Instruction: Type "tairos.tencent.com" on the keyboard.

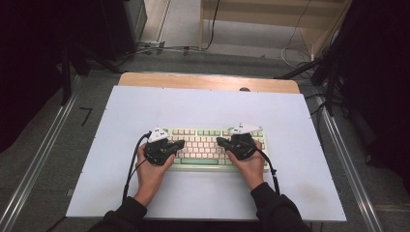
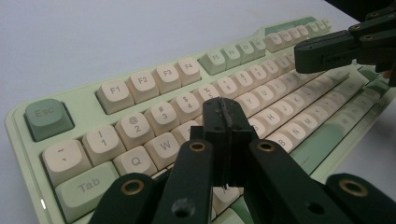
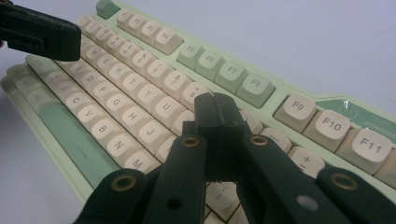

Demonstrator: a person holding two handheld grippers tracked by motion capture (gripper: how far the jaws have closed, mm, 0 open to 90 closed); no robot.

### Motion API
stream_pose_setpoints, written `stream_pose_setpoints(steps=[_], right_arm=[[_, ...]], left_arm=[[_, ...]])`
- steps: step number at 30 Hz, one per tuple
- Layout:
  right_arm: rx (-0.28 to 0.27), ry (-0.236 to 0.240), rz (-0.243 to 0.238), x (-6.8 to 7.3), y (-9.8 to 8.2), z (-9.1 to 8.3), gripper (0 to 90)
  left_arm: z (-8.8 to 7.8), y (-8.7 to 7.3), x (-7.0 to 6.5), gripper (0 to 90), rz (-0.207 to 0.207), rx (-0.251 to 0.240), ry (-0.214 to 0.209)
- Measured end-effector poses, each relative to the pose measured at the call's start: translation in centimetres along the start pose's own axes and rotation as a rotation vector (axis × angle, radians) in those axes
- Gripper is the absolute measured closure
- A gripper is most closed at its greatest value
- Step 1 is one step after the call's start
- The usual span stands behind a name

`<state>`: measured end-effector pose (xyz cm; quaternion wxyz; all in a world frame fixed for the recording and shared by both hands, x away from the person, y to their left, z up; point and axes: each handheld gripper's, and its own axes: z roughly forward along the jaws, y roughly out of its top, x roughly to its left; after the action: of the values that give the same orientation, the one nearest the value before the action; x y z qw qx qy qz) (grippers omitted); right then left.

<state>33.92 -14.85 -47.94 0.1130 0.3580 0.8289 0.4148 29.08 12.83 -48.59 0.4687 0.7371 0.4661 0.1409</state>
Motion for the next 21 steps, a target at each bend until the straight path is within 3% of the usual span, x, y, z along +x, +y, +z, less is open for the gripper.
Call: stream_pose_setpoints(steps=[21], right_arm=[[-0.002, 0.000, -0.001, -0.07, -0.02, -0.12, 87.6]], left_arm=[[0.13, -0.50, 0.79, 90.0, -0.011, 0.037, 0.021]])
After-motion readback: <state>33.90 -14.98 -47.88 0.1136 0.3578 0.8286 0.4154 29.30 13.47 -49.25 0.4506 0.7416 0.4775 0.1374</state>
